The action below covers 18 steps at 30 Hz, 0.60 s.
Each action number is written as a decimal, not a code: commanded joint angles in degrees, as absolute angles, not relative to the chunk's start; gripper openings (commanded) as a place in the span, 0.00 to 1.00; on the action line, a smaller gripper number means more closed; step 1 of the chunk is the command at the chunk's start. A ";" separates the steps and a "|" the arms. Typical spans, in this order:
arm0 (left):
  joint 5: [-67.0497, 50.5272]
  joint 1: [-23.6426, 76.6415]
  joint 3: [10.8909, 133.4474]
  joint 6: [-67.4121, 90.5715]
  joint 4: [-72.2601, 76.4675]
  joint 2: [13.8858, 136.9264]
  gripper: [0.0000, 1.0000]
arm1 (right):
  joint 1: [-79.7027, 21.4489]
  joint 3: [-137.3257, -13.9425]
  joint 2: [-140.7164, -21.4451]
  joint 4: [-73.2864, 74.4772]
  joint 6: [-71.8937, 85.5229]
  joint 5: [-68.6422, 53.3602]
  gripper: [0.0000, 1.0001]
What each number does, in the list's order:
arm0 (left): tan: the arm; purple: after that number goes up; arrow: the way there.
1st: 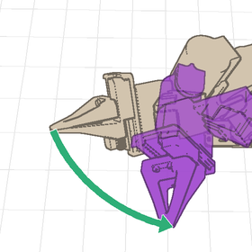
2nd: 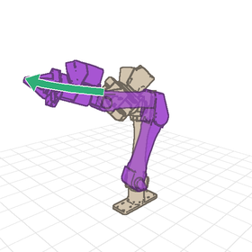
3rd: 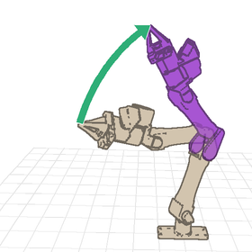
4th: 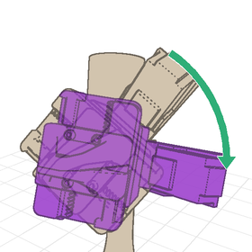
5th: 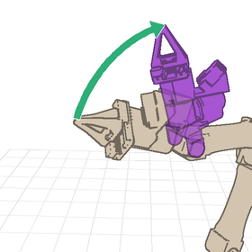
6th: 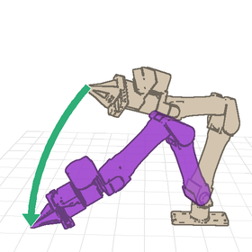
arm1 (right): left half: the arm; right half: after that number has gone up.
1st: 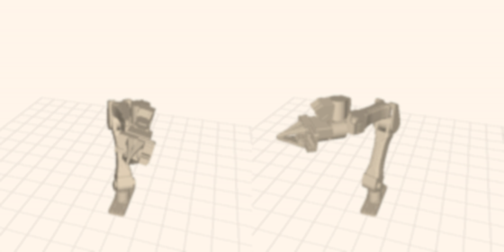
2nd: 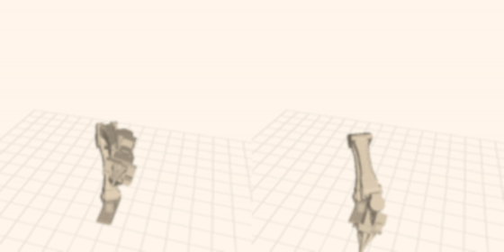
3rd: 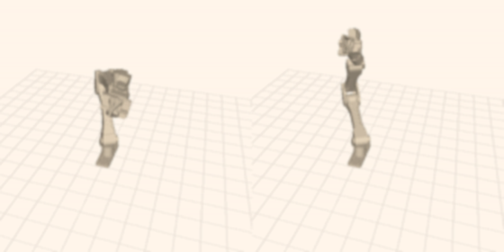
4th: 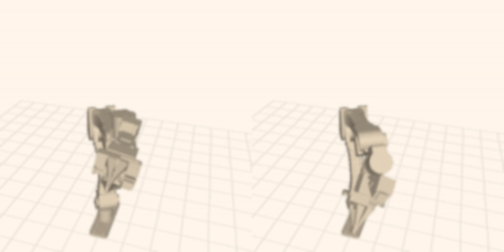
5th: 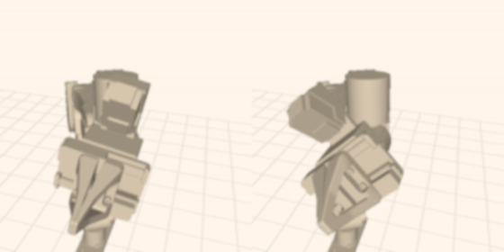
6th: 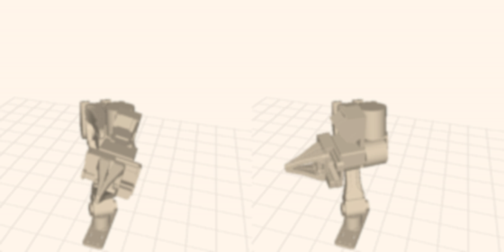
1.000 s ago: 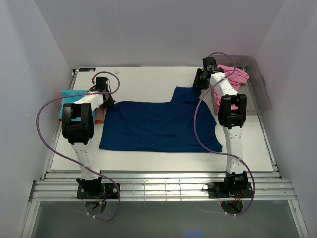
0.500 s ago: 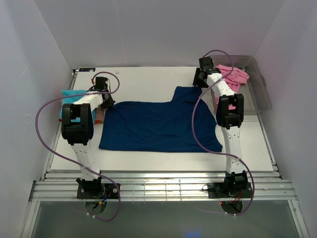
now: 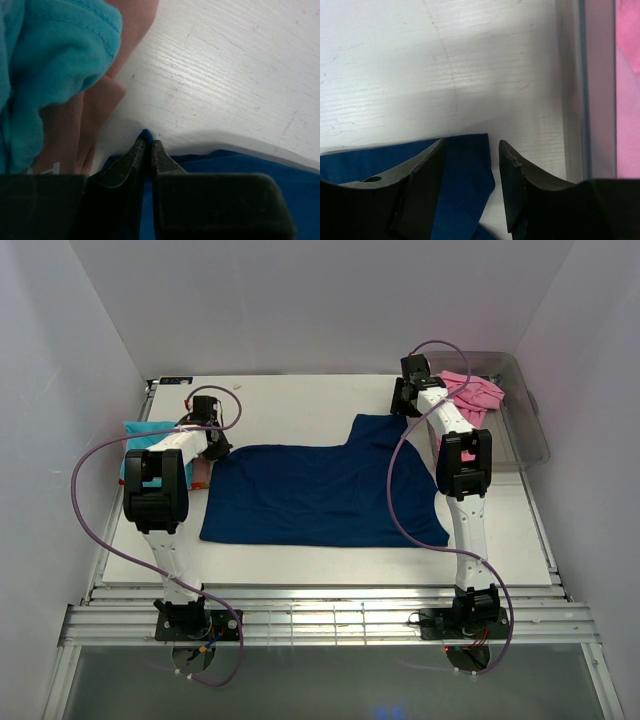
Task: Fold and stack the t-shirts
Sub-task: Fold the tshirt
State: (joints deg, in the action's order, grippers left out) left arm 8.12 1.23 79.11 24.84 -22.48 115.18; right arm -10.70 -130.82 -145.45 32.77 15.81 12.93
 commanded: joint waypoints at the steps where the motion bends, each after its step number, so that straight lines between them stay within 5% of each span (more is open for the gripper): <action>1: 8.44 0.97 78.84 24.08 -23.11 110.48 0.20 | -9.58 -130.52 -145.81 36.30 14.77 14.59 0.53; 9: 8.17 0.97 79.63 24.17 -23.11 111.00 0.20 | -9.58 -130.17 -147.30 39.02 15.12 11.08 0.47; 14: 9.31 0.97 81.03 23.03 -23.20 111.79 0.20 | -9.67 -130.08 -148.01 38.59 15.47 10.55 0.10; 18: 10.89 0.97 83.84 22.76 -23.90 113.20 0.11 | -9.67 -129.38 -146.78 36.49 15.73 11.86 0.08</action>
State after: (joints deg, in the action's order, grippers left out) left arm 8.64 1.23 80.18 23.77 -23.53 114.80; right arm -10.28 -130.67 -145.88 36.38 16.08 10.24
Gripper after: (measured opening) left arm 0.144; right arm 0.088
